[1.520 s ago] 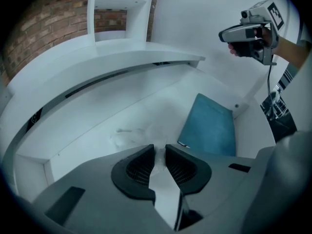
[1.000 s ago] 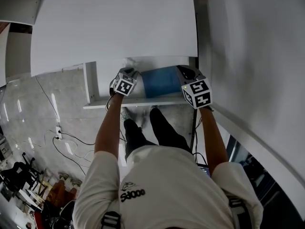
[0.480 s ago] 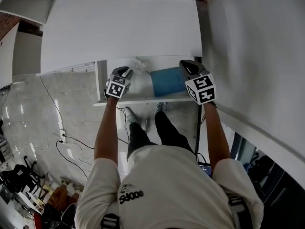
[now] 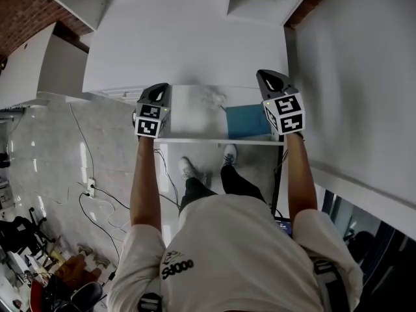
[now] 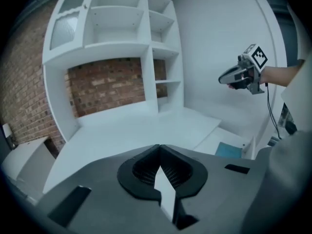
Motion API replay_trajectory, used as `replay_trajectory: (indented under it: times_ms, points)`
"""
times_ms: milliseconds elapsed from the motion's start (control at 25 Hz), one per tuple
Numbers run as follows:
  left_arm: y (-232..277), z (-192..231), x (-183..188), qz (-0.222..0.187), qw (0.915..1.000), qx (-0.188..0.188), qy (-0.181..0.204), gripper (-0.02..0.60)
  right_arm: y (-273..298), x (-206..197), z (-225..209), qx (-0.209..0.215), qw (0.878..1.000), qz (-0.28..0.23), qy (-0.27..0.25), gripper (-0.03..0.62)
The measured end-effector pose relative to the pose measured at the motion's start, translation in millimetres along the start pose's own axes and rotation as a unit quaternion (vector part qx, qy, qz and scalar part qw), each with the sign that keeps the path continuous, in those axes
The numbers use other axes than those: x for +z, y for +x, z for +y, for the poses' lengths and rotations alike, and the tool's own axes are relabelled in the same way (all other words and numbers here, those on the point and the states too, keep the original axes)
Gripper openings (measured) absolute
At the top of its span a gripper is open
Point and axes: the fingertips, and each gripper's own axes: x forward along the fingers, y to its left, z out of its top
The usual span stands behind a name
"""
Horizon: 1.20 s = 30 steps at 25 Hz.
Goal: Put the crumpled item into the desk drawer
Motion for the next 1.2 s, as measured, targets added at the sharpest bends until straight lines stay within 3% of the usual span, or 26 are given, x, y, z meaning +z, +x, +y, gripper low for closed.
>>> replay_trajectory:
  times_ms: [160, 400, 600, 1200]
  points:
    - [-49.3, 26.3, 47.0, -0.061, 0.9975, 0.032, -0.012, 0.018, -9.3, 41.7, 4.1, -0.006, 0.999, -0.035, -0.022, -0.005]
    - [-114.1, 56.1, 107.9, -0.132, 0.9887, 0.071, 0.011, 0.018, -17.1, 110.0, 17.2, 0.0, 0.995, -0.081, -0.063, -0.005]
    - [-164.0, 54.0, 140.3, -0.174, 0.979, 0.101, 0.033, 0.018, -44.1, 144.0, 28.3, 0.0, 0.99, -0.127, -0.068, -0.005]
    - [-246.2, 74.9, 188.5, -0.237, 0.9569, 0.157, 0.061, 0.018, -54.5, 232.1, 67.0, 0.02, 0.972, -0.192, -0.133, -0.005]
